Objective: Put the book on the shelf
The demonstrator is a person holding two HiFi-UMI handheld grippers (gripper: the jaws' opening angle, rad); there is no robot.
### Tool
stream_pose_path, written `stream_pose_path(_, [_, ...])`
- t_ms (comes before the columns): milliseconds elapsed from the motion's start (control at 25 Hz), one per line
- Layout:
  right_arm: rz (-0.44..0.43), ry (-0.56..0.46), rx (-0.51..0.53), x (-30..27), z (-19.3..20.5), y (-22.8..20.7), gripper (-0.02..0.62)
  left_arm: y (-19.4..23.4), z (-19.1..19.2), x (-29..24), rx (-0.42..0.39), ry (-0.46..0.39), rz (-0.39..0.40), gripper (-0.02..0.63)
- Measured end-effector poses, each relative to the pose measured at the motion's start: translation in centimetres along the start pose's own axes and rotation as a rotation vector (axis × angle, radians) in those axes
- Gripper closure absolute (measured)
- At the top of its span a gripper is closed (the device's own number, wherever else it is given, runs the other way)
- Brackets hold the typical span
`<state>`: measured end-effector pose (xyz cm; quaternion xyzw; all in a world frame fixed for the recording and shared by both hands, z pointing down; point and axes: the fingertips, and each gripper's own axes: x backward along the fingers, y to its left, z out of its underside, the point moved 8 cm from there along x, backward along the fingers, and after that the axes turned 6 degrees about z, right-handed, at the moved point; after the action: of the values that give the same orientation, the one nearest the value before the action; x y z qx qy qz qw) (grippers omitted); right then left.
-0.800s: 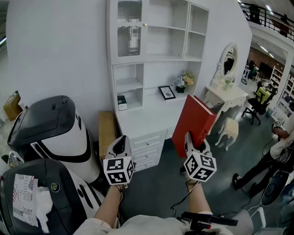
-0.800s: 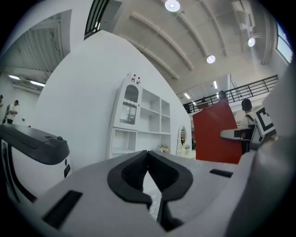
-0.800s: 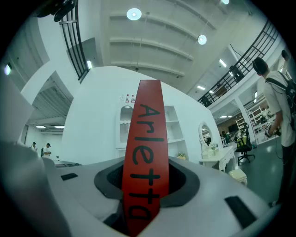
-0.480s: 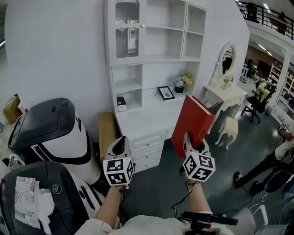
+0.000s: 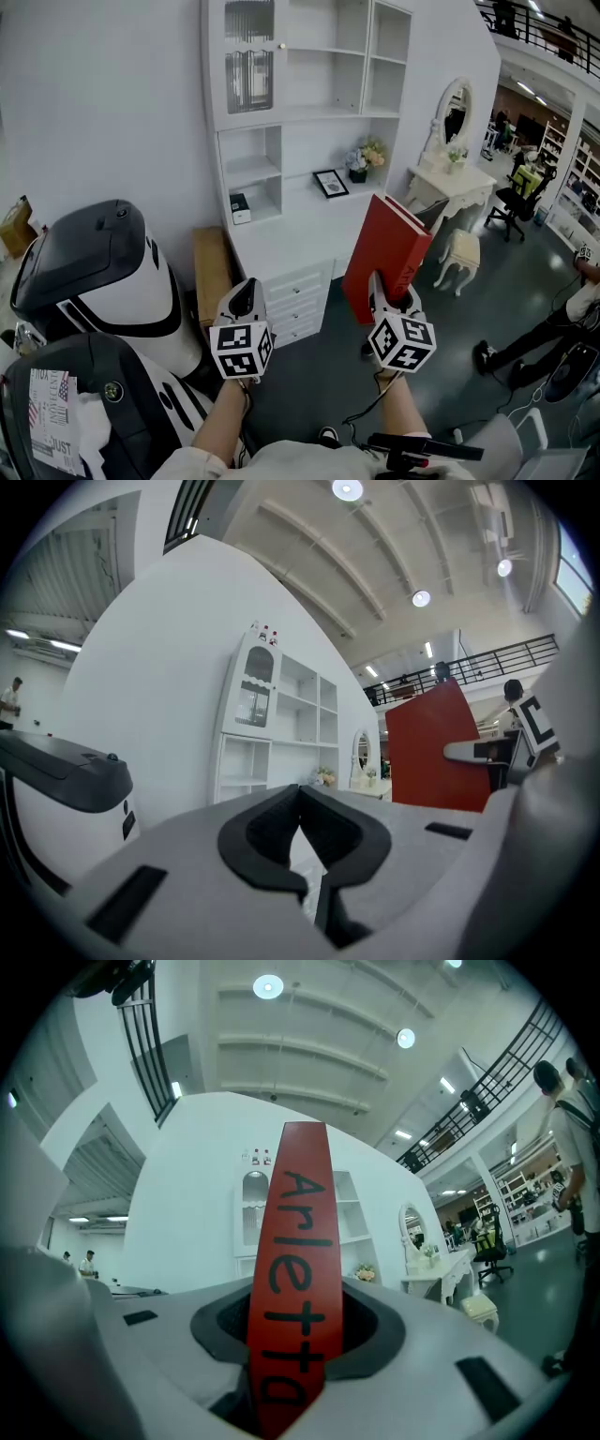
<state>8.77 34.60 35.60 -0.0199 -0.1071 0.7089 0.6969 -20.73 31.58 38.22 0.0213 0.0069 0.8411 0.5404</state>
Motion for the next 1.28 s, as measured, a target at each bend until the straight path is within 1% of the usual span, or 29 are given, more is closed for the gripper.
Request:
stream_pose_path(240, [0.007,-0.001,-0.022,-1.8,0.7,-0.7,0.423,0.2,0.5,-2.0,-0.005,0.007,0.009,0.598])
stream_pose_path(440, [-0.002,0.001,-0.030,-5.2,1.2,-1.6,0.423,0.8,0.9,-5.0,-0.015,0.010,0.006,0.598])
stream_pose_path(880, [-0.064,-0.003,-0.007,-16.4,0.3,-5.0,0.423,1.4,0.3,-15.4,-0.006,-0.010,-0.037,0.598])
stream_pose_path(1080, [-0.080,-0.014,-0.007,-20.9,-0.4,-6.6,0.423,1.4,-0.4,-19.8,-0.021,-0.015,-0.048,0.598])
stream_pose_path(1280, [-0.097,-0.006,-0.010,-24.7,-0.2,-8.1,0.423,1.6,-0.7,-23.5,-0.028,-0.020,-0.073,0.598])
